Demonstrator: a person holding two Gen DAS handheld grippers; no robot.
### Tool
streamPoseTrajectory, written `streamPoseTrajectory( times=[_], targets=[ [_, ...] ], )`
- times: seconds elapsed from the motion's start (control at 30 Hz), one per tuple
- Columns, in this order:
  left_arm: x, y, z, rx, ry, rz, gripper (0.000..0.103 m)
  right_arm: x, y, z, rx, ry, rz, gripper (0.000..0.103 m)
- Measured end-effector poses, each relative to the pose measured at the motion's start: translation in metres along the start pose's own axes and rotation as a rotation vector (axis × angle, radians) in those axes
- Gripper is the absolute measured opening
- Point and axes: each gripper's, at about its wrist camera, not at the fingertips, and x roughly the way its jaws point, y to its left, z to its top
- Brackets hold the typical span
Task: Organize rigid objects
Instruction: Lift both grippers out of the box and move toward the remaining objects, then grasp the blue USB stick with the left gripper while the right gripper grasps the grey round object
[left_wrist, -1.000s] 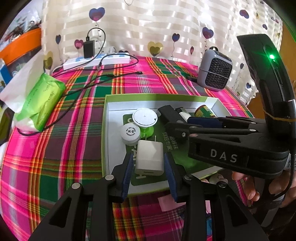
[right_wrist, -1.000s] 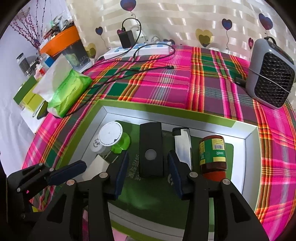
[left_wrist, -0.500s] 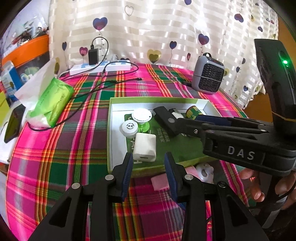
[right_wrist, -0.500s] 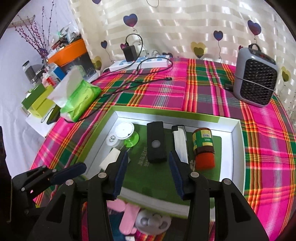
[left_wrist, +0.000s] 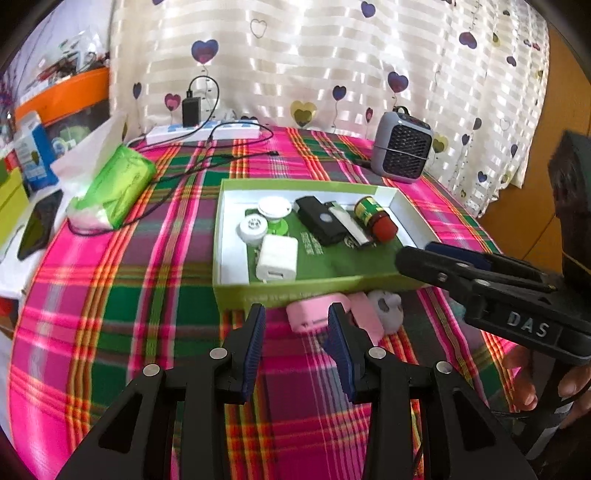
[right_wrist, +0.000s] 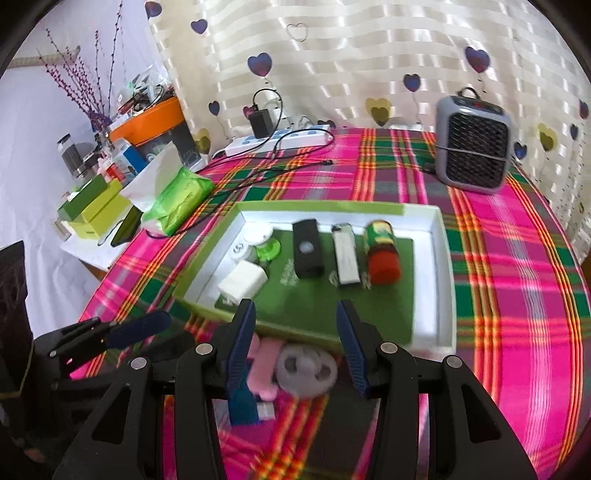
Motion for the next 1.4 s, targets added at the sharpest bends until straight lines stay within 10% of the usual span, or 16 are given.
streamPoseTrajectory(
  times=[1.4],
  targets=[
    [0.033, -0.037, -0.025, 0.024, 0.155, 0.019, 0.039, -0.021, -0.042, -0.059, 0.08, 0.0, -0.023, 0.047]
  ],
)
